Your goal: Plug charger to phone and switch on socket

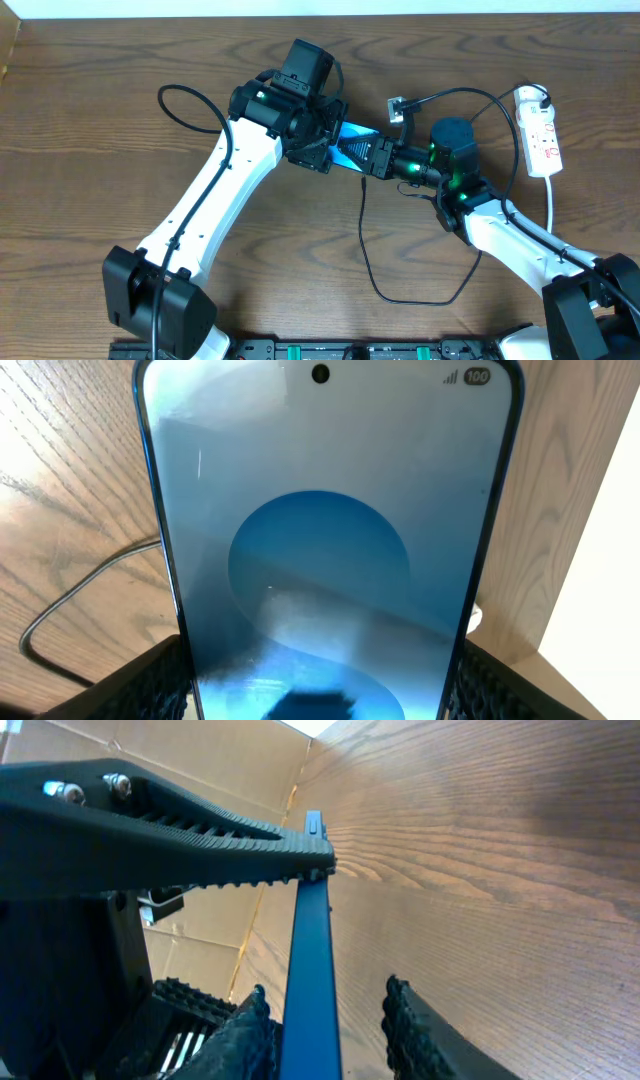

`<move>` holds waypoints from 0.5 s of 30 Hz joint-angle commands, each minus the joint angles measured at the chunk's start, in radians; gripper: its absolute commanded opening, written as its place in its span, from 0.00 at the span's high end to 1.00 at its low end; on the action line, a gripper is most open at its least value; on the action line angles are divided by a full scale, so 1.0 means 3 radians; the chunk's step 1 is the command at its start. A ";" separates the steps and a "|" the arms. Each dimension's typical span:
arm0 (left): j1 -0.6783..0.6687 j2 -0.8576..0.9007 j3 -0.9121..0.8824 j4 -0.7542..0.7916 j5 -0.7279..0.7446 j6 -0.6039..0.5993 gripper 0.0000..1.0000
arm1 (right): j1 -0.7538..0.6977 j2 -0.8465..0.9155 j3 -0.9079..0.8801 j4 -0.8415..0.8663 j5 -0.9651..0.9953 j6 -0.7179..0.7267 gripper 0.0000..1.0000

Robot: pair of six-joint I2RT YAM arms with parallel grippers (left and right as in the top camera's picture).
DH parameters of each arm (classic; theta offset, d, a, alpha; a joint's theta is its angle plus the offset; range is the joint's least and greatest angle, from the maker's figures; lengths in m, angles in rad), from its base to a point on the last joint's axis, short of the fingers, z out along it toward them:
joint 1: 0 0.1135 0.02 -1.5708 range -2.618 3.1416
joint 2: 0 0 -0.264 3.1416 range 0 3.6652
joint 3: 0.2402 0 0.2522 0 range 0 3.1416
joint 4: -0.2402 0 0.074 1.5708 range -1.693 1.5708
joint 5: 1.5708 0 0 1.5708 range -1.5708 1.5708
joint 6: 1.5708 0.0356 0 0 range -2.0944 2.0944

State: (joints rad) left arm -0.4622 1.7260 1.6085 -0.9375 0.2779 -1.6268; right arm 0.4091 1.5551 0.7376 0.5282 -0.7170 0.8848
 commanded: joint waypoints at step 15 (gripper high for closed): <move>-0.0001 -0.0046 0.0011 0.0008 -0.0112 -0.0032 0.93 | 0.0017 0.0019 0.0052 0.0010 0.0013 -0.0017 0.70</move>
State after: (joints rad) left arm -0.4622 1.7260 1.6085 -0.9375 0.2615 -1.6268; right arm 0.4091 1.5551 0.7376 0.5285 -0.7174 0.8845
